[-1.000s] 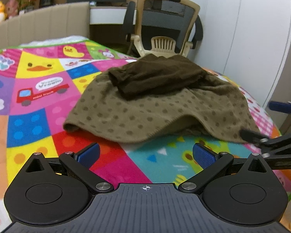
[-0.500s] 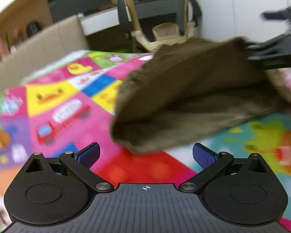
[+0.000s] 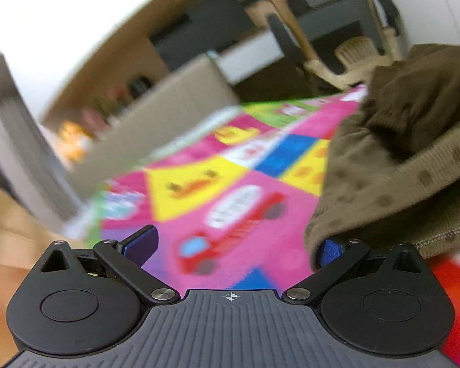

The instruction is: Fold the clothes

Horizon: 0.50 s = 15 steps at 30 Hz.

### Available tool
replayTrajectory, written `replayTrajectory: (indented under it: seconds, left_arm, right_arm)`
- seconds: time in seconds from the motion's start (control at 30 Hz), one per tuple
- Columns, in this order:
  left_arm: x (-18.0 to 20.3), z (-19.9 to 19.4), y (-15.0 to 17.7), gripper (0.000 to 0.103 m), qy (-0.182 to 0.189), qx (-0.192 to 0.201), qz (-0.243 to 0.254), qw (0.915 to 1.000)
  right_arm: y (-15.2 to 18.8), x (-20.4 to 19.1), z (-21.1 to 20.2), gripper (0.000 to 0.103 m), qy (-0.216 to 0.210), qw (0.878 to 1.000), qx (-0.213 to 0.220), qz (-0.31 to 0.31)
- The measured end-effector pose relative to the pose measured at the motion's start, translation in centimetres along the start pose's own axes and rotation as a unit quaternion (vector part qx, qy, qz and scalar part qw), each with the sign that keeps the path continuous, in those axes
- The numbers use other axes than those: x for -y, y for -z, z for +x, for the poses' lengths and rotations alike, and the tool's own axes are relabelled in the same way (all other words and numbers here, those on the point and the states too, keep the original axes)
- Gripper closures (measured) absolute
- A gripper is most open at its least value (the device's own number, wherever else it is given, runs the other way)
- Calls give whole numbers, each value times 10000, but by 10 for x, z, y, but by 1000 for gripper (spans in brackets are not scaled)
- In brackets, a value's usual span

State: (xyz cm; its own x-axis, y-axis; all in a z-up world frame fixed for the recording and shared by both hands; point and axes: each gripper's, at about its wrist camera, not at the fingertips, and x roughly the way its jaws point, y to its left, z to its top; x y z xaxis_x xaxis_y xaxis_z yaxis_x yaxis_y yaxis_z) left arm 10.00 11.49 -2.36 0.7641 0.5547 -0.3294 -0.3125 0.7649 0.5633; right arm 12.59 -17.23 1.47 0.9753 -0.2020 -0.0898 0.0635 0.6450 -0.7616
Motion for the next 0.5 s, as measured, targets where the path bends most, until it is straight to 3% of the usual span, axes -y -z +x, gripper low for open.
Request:
replayTrajectory:
  seconds: [0.13, 0.27, 0.4, 0.5]
  left_arm:
    - [-24, -28, 10, 0, -243, 44, -407, 9989]
    - [-40, -88, 23, 0, -251, 240, -601, 9976]
    - [-46, -136, 47, 0, 272, -44, -729, 9970]
    - [-50, -151, 64, 0, 1273, -397, -821, 9877]
  right_arm:
    - [21, 40, -11, 0, -43, 9977, -290, 616]
    - [40, 71, -40, 0, -207, 9944, -364, 975]
    - [56, 84, -56, 0, -798, 9909, -542, 935]
    - [70, 90, -68, 0, -2169, 9729, -496, 633]
